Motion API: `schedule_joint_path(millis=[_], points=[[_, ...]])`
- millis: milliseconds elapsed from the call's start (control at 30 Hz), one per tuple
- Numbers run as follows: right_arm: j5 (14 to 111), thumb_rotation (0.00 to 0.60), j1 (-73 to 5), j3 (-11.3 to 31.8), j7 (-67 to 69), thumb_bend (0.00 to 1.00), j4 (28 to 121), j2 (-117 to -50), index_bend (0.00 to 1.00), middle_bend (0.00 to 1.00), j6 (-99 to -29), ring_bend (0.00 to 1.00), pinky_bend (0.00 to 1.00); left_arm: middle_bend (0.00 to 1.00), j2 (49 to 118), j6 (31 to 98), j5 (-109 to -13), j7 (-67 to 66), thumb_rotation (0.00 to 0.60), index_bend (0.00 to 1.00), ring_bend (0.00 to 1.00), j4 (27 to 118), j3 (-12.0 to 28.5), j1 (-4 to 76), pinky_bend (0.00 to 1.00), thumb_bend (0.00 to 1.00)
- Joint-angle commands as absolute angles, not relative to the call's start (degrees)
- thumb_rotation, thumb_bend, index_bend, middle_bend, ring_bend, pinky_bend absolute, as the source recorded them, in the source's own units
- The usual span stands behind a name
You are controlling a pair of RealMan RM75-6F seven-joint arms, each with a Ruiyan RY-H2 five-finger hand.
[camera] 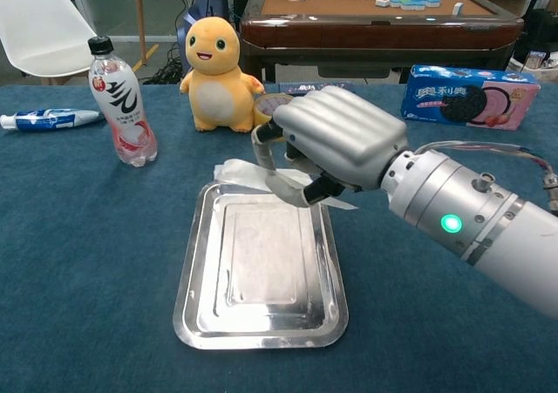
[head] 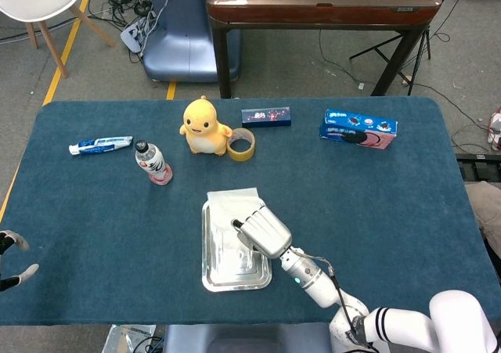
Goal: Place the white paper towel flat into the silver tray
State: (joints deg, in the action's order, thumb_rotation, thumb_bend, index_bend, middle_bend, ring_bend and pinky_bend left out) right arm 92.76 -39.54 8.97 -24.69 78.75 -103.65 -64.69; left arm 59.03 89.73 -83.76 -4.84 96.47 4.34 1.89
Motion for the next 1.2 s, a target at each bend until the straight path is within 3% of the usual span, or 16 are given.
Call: schedule_joint_path(millis=[33, 400, 833, 1200], points=[[92.56, 0.600, -39.94, 8.35, -25.38, 0.47, 80.51, -103.28, 0.63, 1.00, -63.96, 1.00, 1.00, 0.48, 59.05, 89.88, -84.00, -4.88, 0.600, 0.55, 0.38, 96.48, 4.27, 1.86, 0.68, 0.07], [89.39, 0.600, -38.25, 6.79, -31.76, 0.47, 85.66, -103.58, 0.63, 1.00, -64.04, 1.00, 1.00, 0.48, 58.92, 89.95, -84.10, -4.77, 0.600, 0.55, 0.38, 96.66, 4.25, 1.80, 0.68, 0.07], [81.20, 0.600, -34.76, 7.81, -48.24, 0.48, 91.84, -107.29, 0.63, 1.00, -67.88, 1.00, 1.00, 0.48, 58.81, 89.93, -84.25, -4.63, 0.600, 0.55, 0.38, 96.82, 4.18, 1.78, 0.68, 0.07], [78.07, 0.600, -33.72, 8.16, -53.88, 0.48, 94.58, -107.61, 0.64, 1.00, -69.99, 1.00, 1.00, 0.48, 58.71, 89.89, -84.32, -4.33, 0.600, 0.55, 0.38, 96.94, 4.16, 1.79, 0.68, 0.07]])
